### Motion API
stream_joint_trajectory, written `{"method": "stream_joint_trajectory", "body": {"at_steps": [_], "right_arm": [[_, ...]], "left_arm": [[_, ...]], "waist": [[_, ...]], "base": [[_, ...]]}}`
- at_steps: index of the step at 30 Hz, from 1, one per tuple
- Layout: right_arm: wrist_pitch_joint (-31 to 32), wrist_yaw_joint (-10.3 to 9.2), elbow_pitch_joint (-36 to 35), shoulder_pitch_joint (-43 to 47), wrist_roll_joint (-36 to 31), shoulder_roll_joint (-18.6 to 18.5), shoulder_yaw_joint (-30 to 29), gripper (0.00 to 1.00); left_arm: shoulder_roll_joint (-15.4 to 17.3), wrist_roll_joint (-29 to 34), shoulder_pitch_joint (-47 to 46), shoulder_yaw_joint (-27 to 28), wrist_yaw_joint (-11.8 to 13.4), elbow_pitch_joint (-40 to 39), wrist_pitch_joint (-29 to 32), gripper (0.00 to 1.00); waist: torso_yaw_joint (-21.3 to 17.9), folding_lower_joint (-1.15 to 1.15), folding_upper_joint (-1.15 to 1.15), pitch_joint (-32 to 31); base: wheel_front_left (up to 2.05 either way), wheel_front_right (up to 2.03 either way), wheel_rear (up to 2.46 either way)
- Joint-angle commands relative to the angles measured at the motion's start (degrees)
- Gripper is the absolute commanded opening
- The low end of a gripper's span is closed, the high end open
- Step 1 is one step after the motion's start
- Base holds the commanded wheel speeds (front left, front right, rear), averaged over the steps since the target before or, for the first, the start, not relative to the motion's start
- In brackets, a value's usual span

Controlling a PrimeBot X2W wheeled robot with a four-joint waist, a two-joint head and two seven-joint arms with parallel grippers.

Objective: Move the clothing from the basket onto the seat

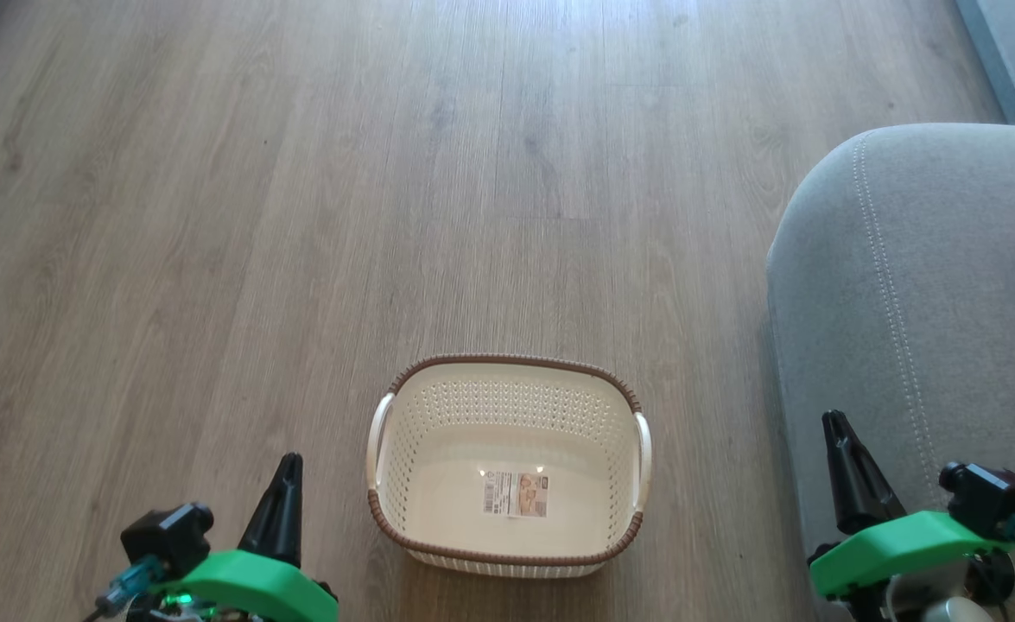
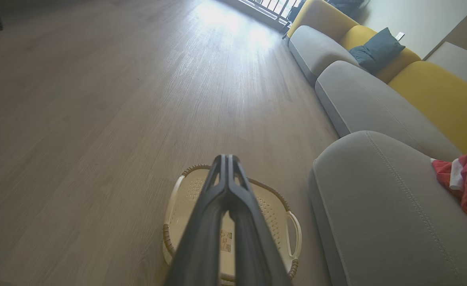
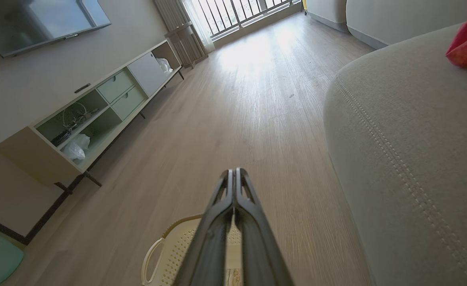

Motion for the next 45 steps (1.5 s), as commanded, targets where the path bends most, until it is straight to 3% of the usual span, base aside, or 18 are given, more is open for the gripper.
{"method": "stream_joint_trajectory", "body": {"at_steps": [1,45], "right_arm": [[0.33,0.00,-1.55,-3.14,1.80,0.05,-0.45,0.00],[7.36,-0.01,-0.86,-5.61,28.79,0.83,-3.27,0.00]], "left_arm": [[0.31,-1.80,-3.32,1.39,-0.25,-1.61,0.41,0.00],[0.65,-29.52,-6.01,5.85,-2.83,-0.82,7.24,0.00]], "waist": [[-0.08,0.00,0.00,-0.01],[-2.38,0.00,0.00,-0.18]], "base": [[0.00,0.00,0.00],[0.00,0.00,0.00]]}}
